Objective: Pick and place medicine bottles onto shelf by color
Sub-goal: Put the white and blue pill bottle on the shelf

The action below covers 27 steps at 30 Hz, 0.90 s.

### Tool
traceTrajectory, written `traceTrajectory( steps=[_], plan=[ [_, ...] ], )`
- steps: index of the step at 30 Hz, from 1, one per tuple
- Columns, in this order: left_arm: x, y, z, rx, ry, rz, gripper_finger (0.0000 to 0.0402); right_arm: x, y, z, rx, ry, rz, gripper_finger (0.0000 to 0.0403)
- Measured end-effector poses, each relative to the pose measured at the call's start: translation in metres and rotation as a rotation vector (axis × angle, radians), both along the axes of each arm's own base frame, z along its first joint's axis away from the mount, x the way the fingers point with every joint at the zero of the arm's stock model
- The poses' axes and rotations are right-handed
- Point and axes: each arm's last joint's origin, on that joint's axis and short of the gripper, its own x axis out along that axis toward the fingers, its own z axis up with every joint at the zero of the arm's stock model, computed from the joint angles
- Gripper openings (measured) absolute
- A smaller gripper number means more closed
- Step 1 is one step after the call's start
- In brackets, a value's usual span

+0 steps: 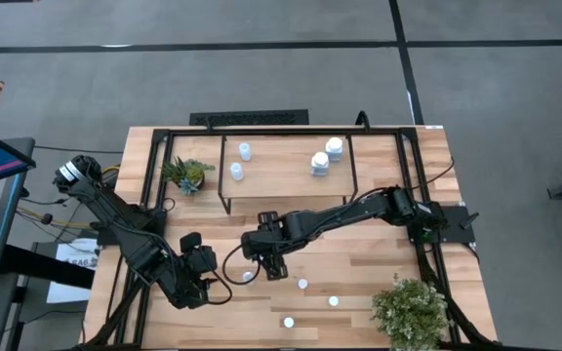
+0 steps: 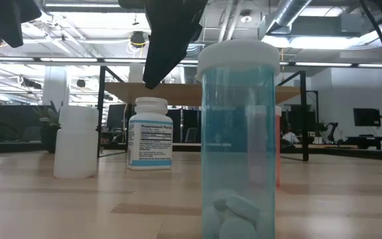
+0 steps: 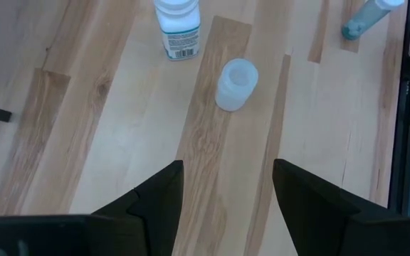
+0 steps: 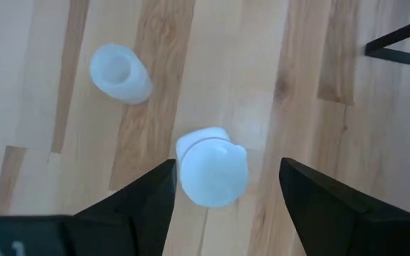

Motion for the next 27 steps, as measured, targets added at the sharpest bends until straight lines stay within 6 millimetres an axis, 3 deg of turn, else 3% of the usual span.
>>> traceTrajectory(
  steps=[8, 13, 19, 27],
  plan=[
    [0.0, 0.0, 0.0, 0.0, 0.0, 0.0, 0.0201, -0.001, 0.005, 0.0, 0.002, 0.0, 0.01, 0.0272],
    [0.0, 0.0, 0.0, 0.0, 0.0, 0.0, 0.0201, 0.003, 0.009, -0.021, -0.019, 0.049, 0.011, 0.0272],
    [0.0, 0.0, 0.0, -0.002, -0.002, 0.0, 0.0201, 0.004, 0.008, -0.032, -0.023, 0.088, 0.002, 0.0272],
    [0.0, 0.0, 0.0, -0.002, -0.001, -0.002, 0.0201, 0.005, 0.007, -0.03, -0.01, 0.075, -0.021, 0.0272]
  ],
)
